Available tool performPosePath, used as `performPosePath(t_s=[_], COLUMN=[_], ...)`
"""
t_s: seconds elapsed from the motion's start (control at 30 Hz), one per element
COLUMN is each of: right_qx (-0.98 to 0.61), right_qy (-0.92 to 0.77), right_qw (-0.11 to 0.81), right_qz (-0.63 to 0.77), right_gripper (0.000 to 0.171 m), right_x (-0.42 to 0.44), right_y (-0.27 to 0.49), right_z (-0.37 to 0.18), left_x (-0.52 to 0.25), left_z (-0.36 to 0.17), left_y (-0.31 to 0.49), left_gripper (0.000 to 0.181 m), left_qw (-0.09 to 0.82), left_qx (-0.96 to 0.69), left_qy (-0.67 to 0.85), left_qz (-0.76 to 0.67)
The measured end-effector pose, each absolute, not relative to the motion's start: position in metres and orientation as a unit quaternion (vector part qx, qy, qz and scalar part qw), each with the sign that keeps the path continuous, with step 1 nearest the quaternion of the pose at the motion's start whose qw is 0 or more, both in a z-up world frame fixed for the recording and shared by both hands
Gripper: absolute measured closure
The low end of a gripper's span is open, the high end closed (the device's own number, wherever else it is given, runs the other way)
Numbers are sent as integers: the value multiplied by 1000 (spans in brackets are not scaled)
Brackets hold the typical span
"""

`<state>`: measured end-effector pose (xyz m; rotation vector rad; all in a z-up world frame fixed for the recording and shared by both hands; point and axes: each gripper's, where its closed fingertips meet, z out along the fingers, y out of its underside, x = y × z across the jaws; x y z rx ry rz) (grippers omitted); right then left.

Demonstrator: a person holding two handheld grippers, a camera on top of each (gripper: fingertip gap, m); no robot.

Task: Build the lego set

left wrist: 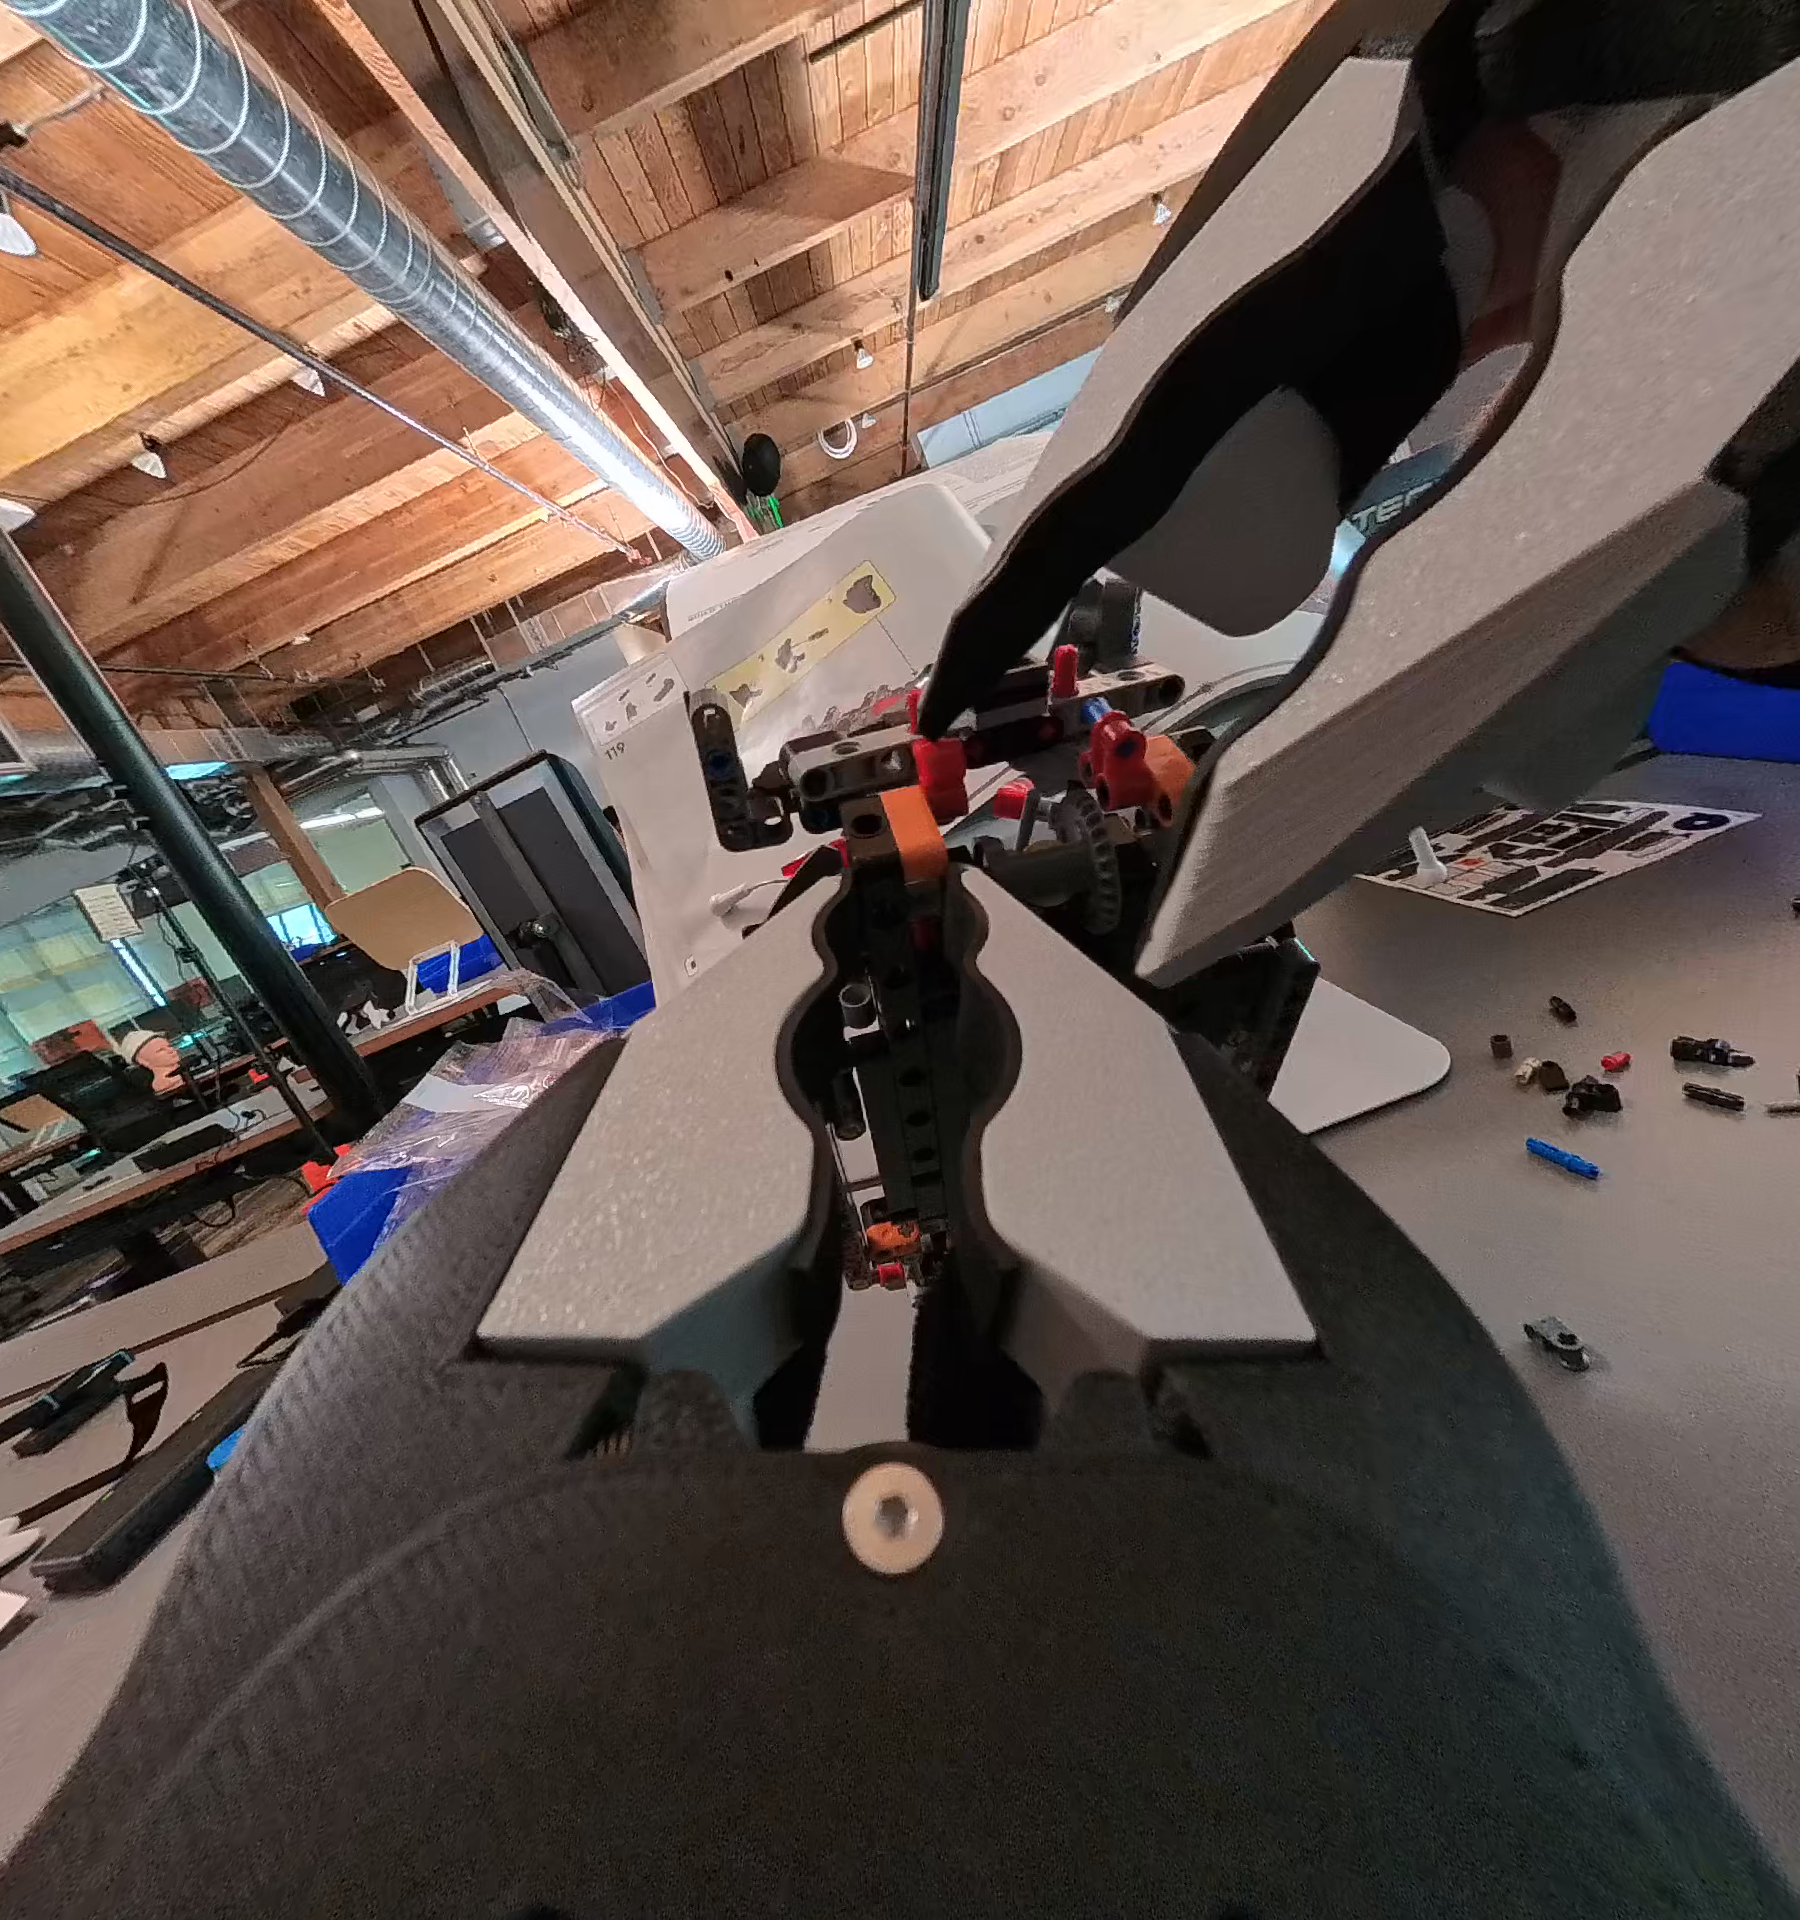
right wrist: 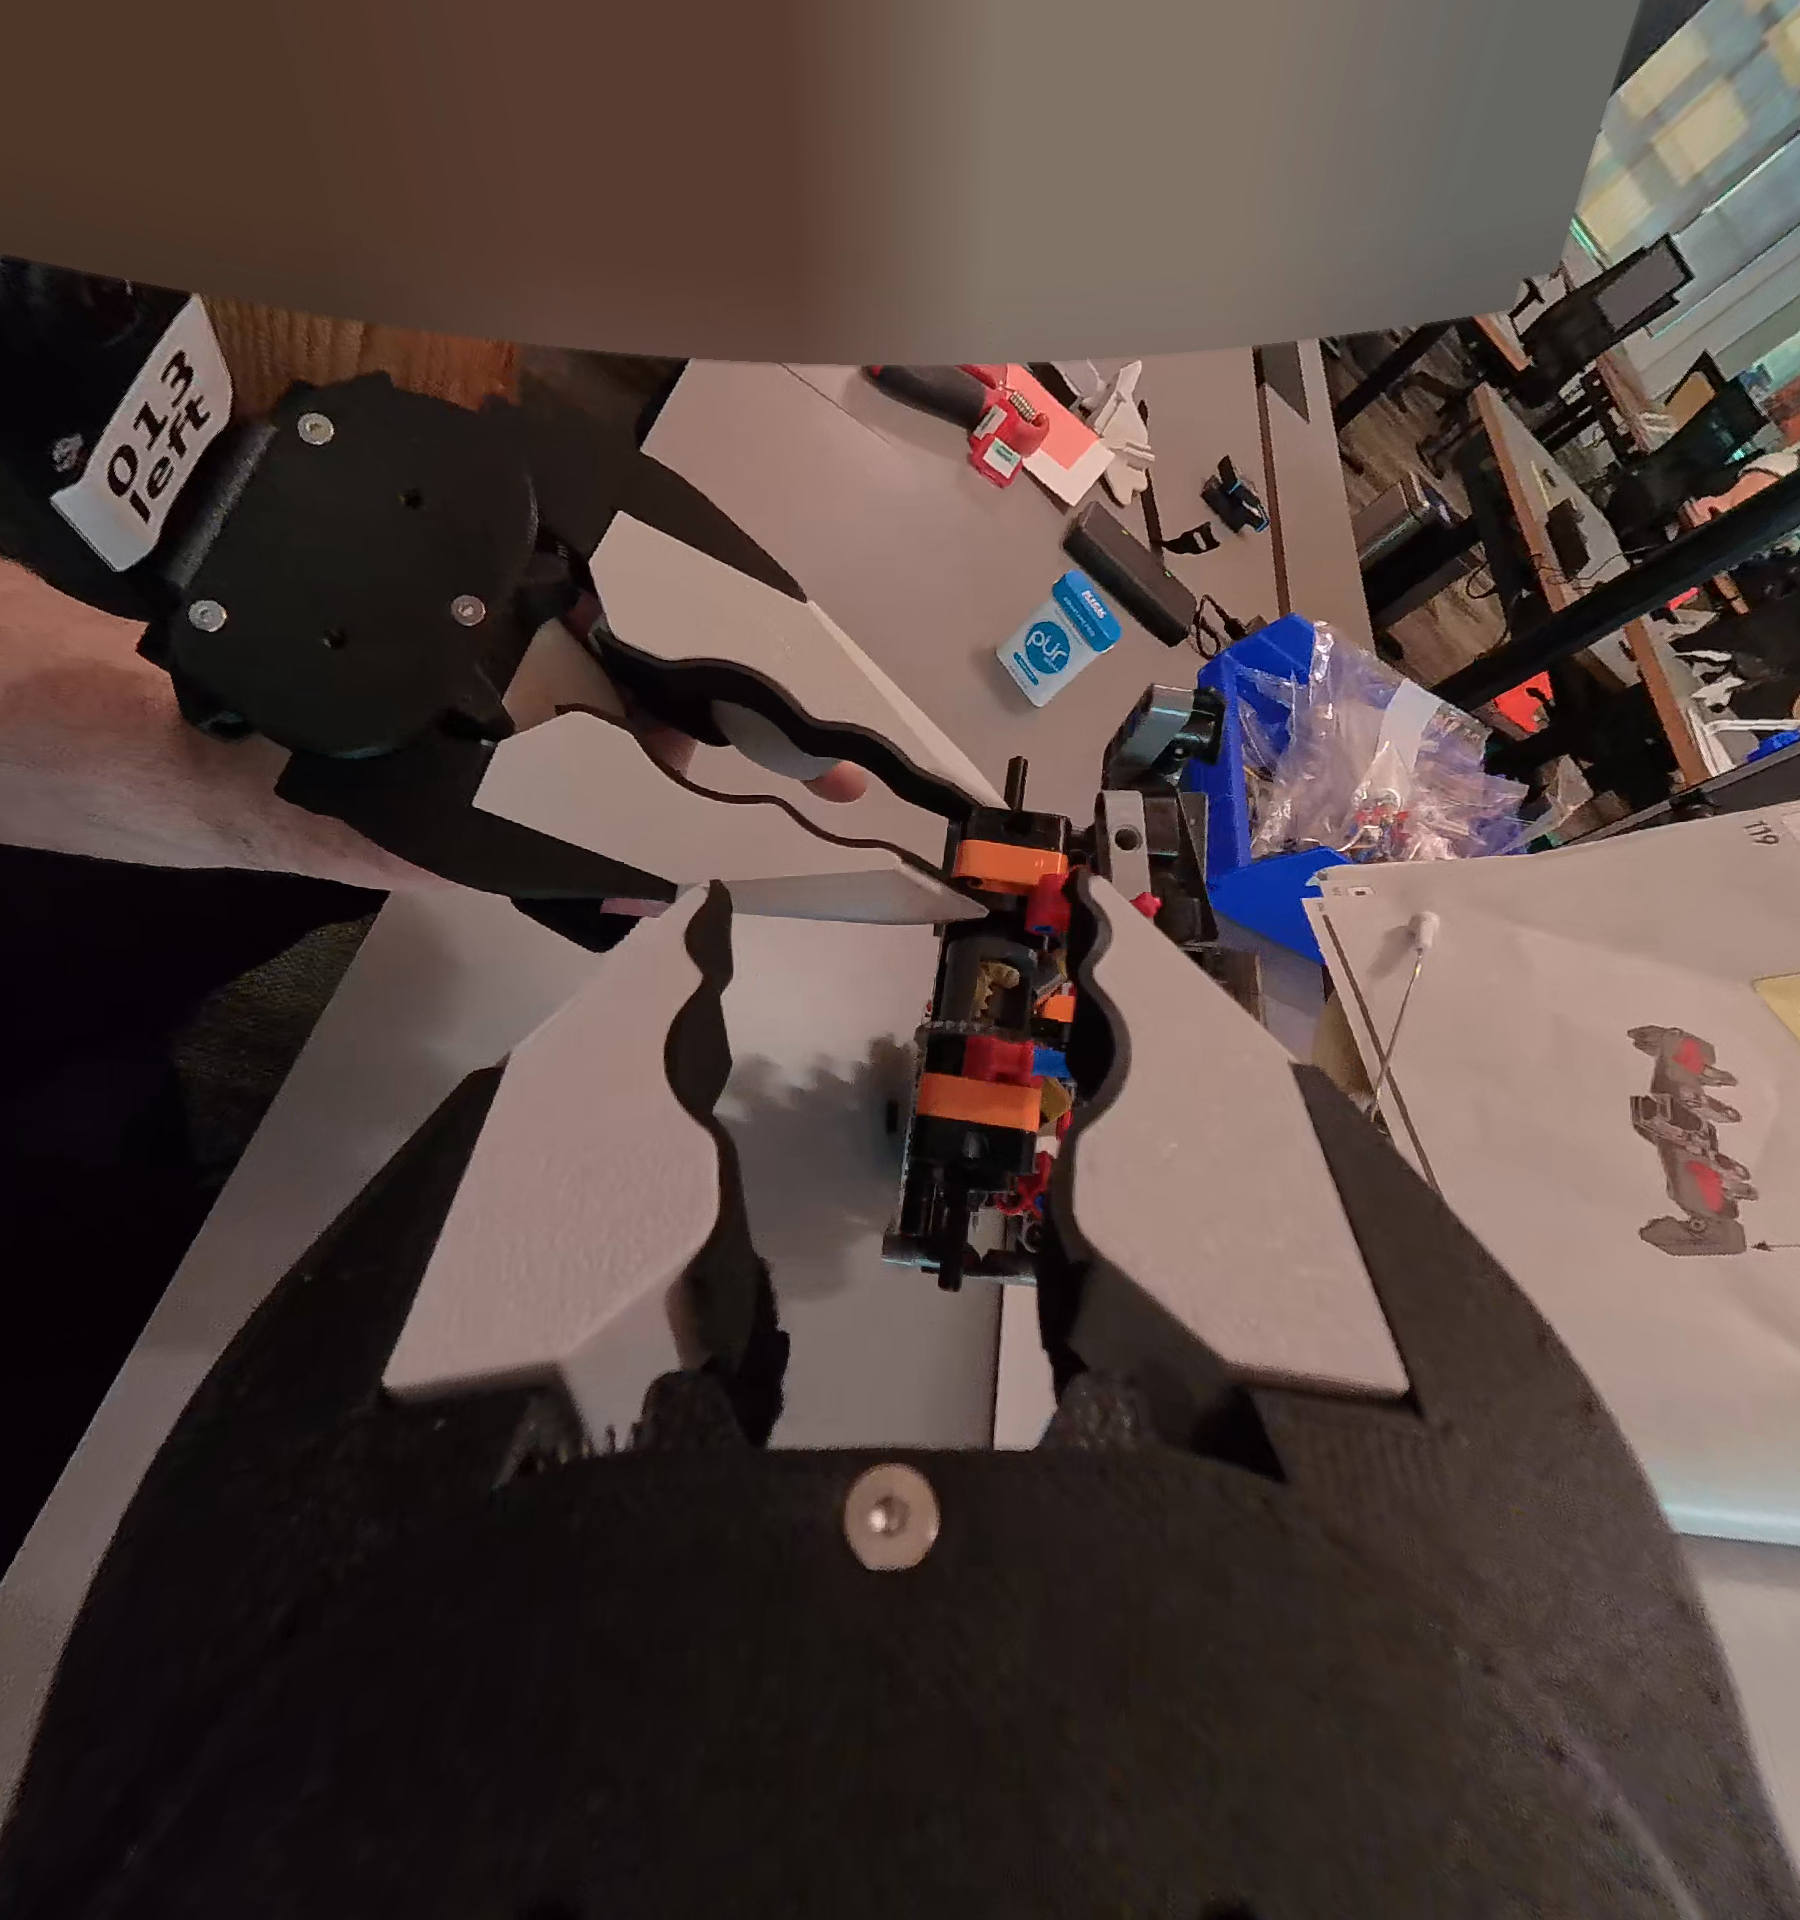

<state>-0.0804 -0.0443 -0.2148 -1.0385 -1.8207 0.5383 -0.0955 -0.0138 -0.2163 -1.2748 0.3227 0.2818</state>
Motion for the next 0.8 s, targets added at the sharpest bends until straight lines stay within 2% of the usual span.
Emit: performPosePath(t_s=[0.2, 0.8], right_qx=[-430, -415], right_qy=[-737, -743], right_qw=[467, 484], right_qz=[231, 203], right_gripper=[105, 115], right_x=[-81, -80], right_y=[-44, -34], right_z=[-217, -221], left_x=[-94, -92], left_z=[-216, -221], left_y=[-13, -8], left_gripper=[168, 168], left_qw=[783, 780], left_qx=[-590, -598], left_qy=[151, 148], left_qz=[127, 112])
